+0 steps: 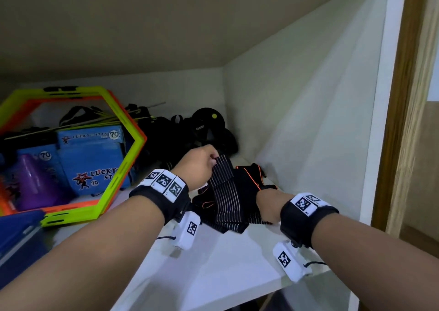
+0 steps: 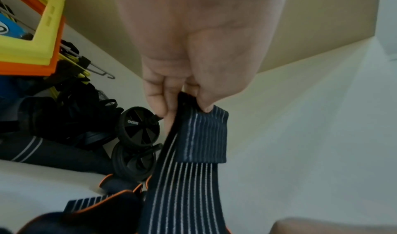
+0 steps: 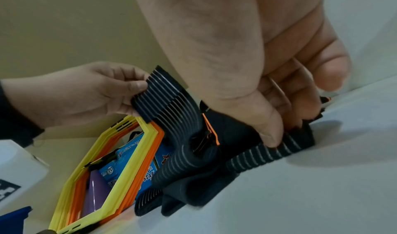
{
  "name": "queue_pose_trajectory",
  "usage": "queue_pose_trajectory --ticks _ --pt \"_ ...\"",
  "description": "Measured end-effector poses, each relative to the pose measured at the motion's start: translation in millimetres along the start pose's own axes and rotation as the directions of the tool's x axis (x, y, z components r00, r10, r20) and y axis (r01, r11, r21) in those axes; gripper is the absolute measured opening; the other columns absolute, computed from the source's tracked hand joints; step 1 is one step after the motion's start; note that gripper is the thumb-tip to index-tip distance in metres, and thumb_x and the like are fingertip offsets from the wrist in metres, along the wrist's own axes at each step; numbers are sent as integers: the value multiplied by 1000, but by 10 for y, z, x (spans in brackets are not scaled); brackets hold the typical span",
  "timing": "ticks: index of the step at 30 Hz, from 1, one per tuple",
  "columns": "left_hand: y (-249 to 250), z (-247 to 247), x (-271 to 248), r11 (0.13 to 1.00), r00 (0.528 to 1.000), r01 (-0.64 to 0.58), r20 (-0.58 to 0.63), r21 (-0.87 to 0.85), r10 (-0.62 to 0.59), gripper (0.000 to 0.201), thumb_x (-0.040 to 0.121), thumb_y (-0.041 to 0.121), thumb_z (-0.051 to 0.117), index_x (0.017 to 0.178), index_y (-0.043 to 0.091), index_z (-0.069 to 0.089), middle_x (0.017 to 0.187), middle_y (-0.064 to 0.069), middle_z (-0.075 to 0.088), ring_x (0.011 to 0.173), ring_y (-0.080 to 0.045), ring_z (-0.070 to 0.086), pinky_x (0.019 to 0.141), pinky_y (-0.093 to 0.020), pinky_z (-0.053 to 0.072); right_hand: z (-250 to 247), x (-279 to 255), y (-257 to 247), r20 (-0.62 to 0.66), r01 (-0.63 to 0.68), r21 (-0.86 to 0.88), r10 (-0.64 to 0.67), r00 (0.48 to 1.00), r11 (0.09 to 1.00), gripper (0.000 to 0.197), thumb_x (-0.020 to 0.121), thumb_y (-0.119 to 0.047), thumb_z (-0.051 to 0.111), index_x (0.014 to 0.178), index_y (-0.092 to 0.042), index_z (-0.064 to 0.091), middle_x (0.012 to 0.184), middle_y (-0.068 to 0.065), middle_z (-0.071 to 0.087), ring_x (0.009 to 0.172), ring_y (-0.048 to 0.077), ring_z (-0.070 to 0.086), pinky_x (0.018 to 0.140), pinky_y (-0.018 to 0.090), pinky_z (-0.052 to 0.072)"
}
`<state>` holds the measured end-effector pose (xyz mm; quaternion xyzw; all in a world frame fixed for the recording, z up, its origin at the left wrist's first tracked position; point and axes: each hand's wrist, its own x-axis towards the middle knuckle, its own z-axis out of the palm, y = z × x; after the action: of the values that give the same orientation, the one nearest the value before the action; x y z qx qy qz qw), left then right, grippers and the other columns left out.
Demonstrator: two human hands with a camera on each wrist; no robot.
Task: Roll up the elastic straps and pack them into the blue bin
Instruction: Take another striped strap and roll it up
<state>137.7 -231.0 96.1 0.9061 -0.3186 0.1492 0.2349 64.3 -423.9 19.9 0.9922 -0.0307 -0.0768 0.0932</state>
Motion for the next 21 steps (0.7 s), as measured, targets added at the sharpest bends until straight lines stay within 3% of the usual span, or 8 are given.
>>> queue_pose_trajectory --ticks 2,5,8,9,15,17,19,21 --pt "31 -128 -53 996 998 -40 -51 -79 36 19 102 14 45 115 26 52 92 -3 61 77 -20 60 66 -37 52 -17 -18 -13 27 -23 20 22 999 1000 32 89 -3 54 62 -11 40 64 4 41 55 16 38 54 27 38" --pt "63 -270 -122 992 992 -89 -102 -93 79 28 101 5 42 107 23 62 100 -7 58 81 -25 59 65 -37 54 -41 -48 -32 83 -16 42 12 997 999 27 90 -5 50 65 -12 45 66 3 47 62 19 49 66 31 44" --pt "72 -350 -189 992 987 -120 -112 -37 115 38 96 -7 40 98 20 67 100 -3 53 71 -15 53 51 -14 41 -105 -116 -45 118 -26 75 17 993 997 17 83 -10 55 67 -12 49 67 2 51 66 21 53 65 31 44" --pt "82 -375 -222 992 986 -120 -116 -26 116 40 95 -8 40 98 20 67 98 0 52 67 -10 50 49 -12 38 -129 -150 -45 125 -22 85 11 992 996 15 80 -13 57 67 -12 50 67 2 51 69 23 54 62 31 44" --pt "210 -463 -504 985 987 -96 -140 -141 77 39 97 -5 33 101 12 67 99 -6 55 55 -10 45 42 -14 33 -72 -319 -136 37 2 167 -8 999 986 29 86 -5 53 60 -13 44 61 4 46 58 23 48 59 27 42" --pt "239 -479 -609 973 990 -73 -131 -221 44 36 99 -2 33 97 12 67 96 -6 55 52 -10 44 41 -15 33 -36 -382 -172 -29 13 260 -5 1000 965 35 89 -19 61 59 -17 43 60 1 46 59 21 48 62 28 43" --pt "269 -493 -706 970 993 -52 -113 -236 26 26 101 10 43 94 17 66 99 -3 56 64 -10 52 53 -16 39 -25 -451 -206 -31 28 333 -19 999 942 31 84 -38 72 72 -14 58 71 2 59 68 20 59 66 30 51" --pt "311 -541 -810 983 998 -10 -56 -182 0 8 94 31 62 97 24 63 105 4 53 87 -10 56 69 -19 42 -1 -494 -258 -14 34 353 -31 999 935 44 81 -39 78 106 -6 65 101 7 68 95 24 66 84 35 56"
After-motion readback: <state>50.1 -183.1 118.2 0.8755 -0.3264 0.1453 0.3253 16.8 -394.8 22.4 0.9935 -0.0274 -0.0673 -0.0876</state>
